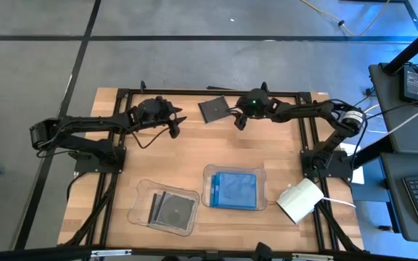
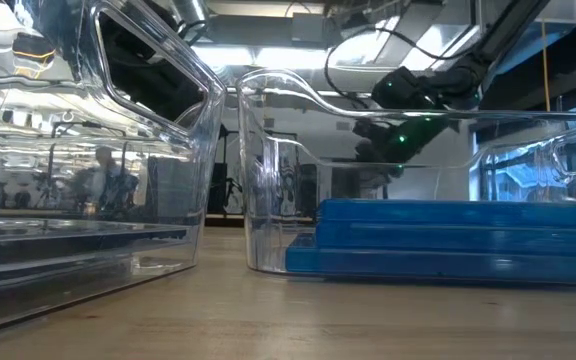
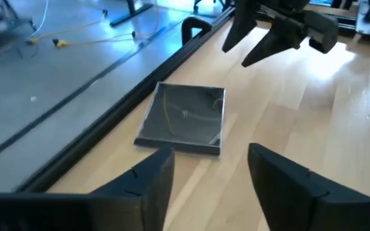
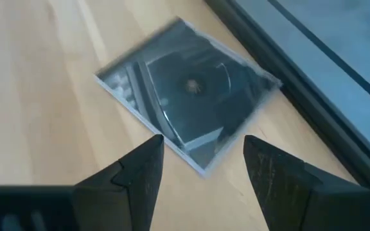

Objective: Pick & place jewel cases by type
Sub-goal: Put the black CD case into the left transparent bin

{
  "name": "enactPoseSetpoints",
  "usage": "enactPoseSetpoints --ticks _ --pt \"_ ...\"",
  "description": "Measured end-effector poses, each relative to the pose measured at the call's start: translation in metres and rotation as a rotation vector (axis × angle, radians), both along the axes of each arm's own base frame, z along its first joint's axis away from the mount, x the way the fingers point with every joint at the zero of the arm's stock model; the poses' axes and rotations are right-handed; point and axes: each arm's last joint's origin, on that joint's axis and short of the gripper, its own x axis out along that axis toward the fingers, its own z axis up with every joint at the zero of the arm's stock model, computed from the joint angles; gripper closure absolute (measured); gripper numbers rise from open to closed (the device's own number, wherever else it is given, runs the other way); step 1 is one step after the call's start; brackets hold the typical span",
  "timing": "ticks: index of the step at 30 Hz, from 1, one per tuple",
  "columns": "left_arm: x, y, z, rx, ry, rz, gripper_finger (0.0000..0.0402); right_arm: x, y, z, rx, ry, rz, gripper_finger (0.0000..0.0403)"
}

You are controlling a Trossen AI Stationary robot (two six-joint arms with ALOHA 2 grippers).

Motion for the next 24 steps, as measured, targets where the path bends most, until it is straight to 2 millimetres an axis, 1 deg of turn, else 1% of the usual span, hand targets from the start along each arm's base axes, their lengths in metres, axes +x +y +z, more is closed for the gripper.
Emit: enactPoseSetpoints --ticks 3,7,9,13,15,17,21,24 --pt "0.000 0.000 0.000 -0.010 -0.004 0.013 0.0189 -0.002 0.000 -0.004 0.001 0.015 -0.003 0.0184" --pt "0.000 0.000 0.000 -0.007 -0.001 0.017 0.0181 -0.001 0.001 -0.003 0.015 0.003 -0.008 0.0184" --pt "0.000 0.000 0.000 0.003 0.004 0.014 0.0181 0.001 0.002 -0.002 0.046 -0.040 -0.040 0.0184" --pt "0.000 0.000 0.000 0.012 0.010 0.011 0.0185 0.009 0.003 0.001 0.046 -0.131 -0.054 0.0184" --pt "0.000 0.000 0.000 0.012 0.011 0.011 0.0185 0.013 0.000 -0.005 0.057 -0.145 -0.065 0.0184" --pt "0.000 0.000 0.000 0.013 0.011 0.011 0.0183 0.018 -0.004 -0.014 0.071 -0.118 -0.072 0.0184" --pt "0.000 0.000 0.000 0.012 0.010 0.011 0.0182 0.036 -0.014 -0.022 0.108 -0.097 -0.089 0.0184" --pt "0.000 0.000 0.000 0.007 0.007 0.014 0.0185 0.051 -0.023 -0.028 0.143 -0.031 -0.092 0.0184"
